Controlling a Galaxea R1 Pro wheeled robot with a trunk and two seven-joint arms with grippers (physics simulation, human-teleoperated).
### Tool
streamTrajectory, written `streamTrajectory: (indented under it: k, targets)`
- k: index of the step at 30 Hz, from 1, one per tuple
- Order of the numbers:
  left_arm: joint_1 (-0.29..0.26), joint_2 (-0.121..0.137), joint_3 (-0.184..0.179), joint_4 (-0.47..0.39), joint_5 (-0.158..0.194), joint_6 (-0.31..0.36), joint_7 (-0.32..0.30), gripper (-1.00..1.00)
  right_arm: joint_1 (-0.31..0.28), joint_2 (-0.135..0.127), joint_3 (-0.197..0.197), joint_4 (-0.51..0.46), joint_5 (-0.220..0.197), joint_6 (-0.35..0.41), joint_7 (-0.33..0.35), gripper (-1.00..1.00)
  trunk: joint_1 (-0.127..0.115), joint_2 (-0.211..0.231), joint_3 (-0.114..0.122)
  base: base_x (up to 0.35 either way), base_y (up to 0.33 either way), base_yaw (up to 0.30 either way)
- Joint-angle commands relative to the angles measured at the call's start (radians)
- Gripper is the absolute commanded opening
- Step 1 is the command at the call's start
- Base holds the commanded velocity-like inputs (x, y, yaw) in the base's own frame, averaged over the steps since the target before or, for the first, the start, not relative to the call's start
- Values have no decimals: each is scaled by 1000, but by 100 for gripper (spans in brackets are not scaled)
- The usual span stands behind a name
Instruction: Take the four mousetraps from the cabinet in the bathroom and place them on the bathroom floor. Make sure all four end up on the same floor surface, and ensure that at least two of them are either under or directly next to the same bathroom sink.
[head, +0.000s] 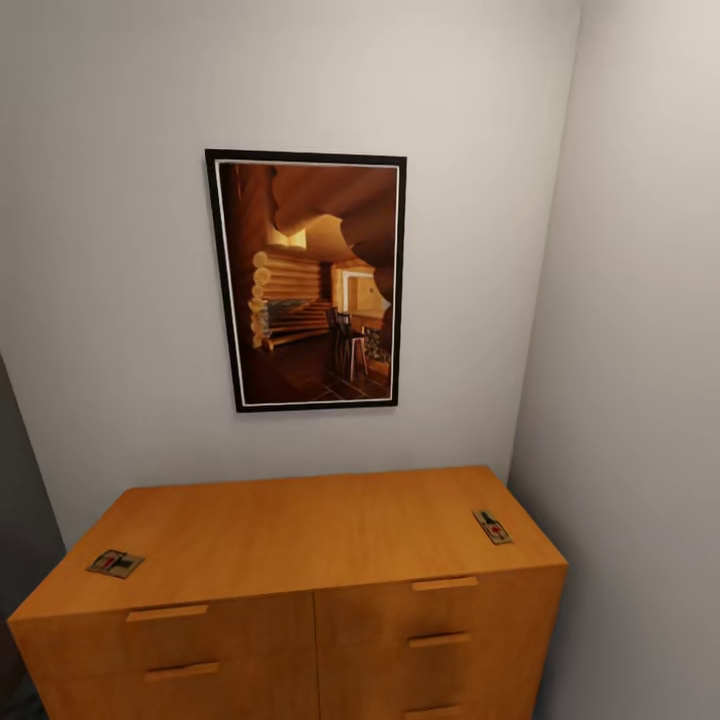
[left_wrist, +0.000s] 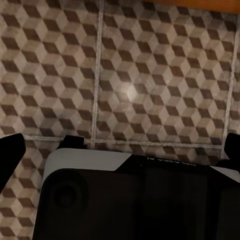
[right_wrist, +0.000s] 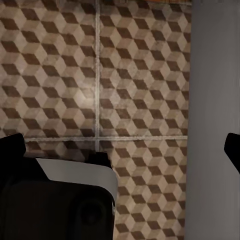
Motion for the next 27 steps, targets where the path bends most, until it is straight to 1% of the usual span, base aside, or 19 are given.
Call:
streamTrajectory:
  k: [1,15,27]
  targets:
    - [-1,0,9,0,-10,-3,-2,100,-1,0,-9,3,9,-5,-5,100,0,-1,-2,209,0,0]
    - [-1,1,9,0,-10,-3,-5,100,-1,0,-9,3,9,-5,-5,100,0,-1,-2,267,0,0]
    - [-1,0,9,0,-10,-3,-4,100,-1,0,-9,3,9,-5,-5,100,0,-1,-2,41,0,0]
